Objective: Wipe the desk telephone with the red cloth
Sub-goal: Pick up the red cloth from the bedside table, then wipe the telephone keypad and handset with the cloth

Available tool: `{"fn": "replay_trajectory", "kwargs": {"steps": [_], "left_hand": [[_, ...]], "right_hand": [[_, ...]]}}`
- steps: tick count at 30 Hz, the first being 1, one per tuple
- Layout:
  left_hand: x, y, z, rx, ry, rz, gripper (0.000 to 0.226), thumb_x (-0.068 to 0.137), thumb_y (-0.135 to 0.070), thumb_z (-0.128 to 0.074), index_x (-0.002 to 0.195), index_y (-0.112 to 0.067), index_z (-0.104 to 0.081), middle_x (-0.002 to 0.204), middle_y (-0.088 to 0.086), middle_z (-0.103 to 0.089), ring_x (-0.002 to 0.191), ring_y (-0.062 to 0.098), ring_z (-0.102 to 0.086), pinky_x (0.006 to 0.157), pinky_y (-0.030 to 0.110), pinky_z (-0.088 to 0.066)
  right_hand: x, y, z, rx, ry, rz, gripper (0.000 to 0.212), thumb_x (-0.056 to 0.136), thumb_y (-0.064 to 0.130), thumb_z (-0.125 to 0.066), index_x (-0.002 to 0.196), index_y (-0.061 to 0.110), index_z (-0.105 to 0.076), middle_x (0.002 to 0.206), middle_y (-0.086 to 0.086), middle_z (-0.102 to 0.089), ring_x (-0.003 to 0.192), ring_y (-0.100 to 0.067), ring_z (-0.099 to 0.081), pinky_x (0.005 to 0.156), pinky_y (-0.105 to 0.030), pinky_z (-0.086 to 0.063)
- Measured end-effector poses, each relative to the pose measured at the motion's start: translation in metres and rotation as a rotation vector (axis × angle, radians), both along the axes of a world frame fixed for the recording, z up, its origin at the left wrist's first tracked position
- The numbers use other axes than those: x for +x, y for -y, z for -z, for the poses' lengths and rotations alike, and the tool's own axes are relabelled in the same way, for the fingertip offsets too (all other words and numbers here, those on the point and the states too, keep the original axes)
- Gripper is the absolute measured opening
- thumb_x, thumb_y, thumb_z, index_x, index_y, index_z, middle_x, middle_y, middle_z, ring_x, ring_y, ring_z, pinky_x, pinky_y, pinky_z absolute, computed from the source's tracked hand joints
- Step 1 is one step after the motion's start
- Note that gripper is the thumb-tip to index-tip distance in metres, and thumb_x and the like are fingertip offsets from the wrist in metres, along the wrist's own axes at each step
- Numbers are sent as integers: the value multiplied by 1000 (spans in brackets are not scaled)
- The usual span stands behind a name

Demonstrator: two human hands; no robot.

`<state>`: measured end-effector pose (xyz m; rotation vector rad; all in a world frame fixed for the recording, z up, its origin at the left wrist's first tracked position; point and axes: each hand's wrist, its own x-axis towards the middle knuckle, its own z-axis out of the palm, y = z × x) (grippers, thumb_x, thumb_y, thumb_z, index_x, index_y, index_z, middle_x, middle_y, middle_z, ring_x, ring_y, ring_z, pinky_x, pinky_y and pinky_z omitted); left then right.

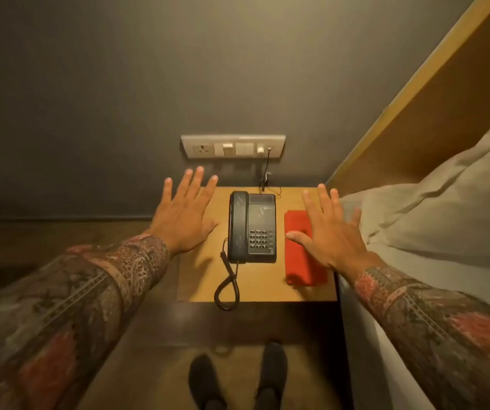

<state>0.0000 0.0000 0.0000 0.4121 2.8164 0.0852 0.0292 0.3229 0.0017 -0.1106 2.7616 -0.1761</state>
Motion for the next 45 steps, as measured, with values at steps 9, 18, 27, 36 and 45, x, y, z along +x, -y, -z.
{"fn": "replay_trajectory", "kwargs": {"steps": [9, 18, 27, 36, 45], "left_hand": [[-3, -7, 158, 16, 136, -63, 72, 110, -38, -30, 166, -19, 12, 177, 11, 14, 164, 31, 10, 133, 58, 1], [1, -25, 227, 143, -4, -196, 62, 109, -42, -7, 167, -20, -1, 178, 4, 5, 164, 24, 9, 134, 53, -2], [3, -25, 233, 95, -58, -211, 65, 107, -44, -4, 168, -19, -7, 178, 4, -4, 165, 24, 3, 134, 53, -6], [5, -24, 236, 79, -54, -204, 63, 108, -42, -6, 167, -20, -4, 178, 4, -3, 165, 24, 4, 134, 54, -6], [5, -24, 238, 73, -67, -199, 64, 108, -44, -4, 167, -20, -1, 178, 5, 1, 165, 25, 5, 134, 53, -6]], "right_hand": [[13, -8, 168, 64, 19, 31, 82, 108, 58, -33, 166, 29, 16, 178, -9, 15, 162, -36, 15, 125, -72, -5], [13, 1, 228, -70, -199, 175, 82, 103, 66, -29, 170, 26, -5, 179, -9, 3, 163, -38, 5, 127, -62, -3], [-2, 25, 197, -468, -393, 448, 64, 105, 11, -61, 163, 22, -36, 172, -5, -31, 153, -33, -40, 114, -45, -45], [-60, 96, 184, -269, -239, 134, 65, 111, 35, -49, 168, 30, -19, 179, -8, -3, 164, -34, 2, 130, -52, -12], [23, 86, 213, -249, -313, 104, 78, 104, 34, -57, 168, 31, -13, 179, -7, 0, 164, -32, 6, 120, -64, -37]]}}
